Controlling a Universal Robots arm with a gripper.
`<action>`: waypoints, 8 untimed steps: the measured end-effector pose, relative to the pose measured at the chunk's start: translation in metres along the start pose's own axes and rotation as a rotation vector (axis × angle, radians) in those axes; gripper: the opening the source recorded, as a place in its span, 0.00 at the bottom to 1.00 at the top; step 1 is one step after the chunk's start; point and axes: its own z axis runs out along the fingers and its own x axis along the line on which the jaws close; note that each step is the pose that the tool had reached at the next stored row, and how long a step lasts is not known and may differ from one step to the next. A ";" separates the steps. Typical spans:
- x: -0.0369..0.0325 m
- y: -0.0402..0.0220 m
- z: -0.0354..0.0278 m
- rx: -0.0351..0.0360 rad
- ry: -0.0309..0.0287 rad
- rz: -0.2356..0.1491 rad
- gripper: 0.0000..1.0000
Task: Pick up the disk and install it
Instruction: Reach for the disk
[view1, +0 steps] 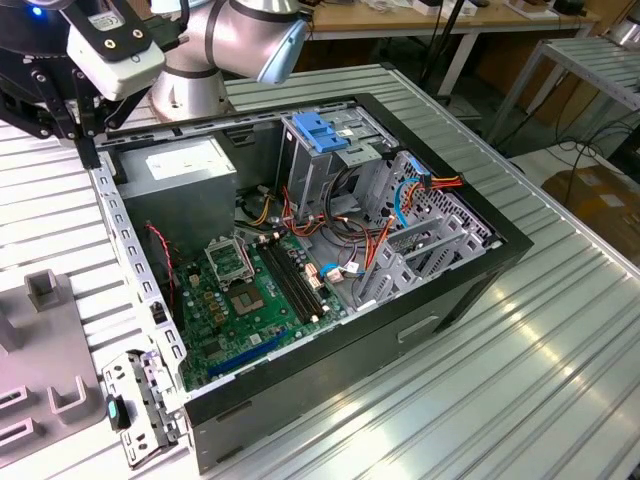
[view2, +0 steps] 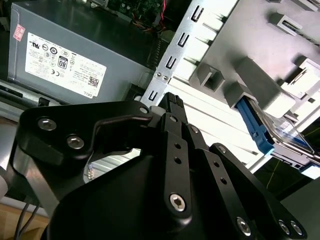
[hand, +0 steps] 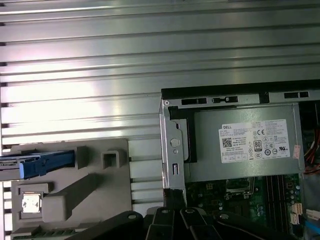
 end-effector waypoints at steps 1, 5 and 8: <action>0.0014 -0.0001 0.0000 0.0000 0.0000 0.000 0.11; 0.0072 -0.0005 -0.0002 -0.0001 -0.0001 0.000 0.11; 0.0101 -0.0008 -0.0003 0.0000 0.0000 0.000 0.11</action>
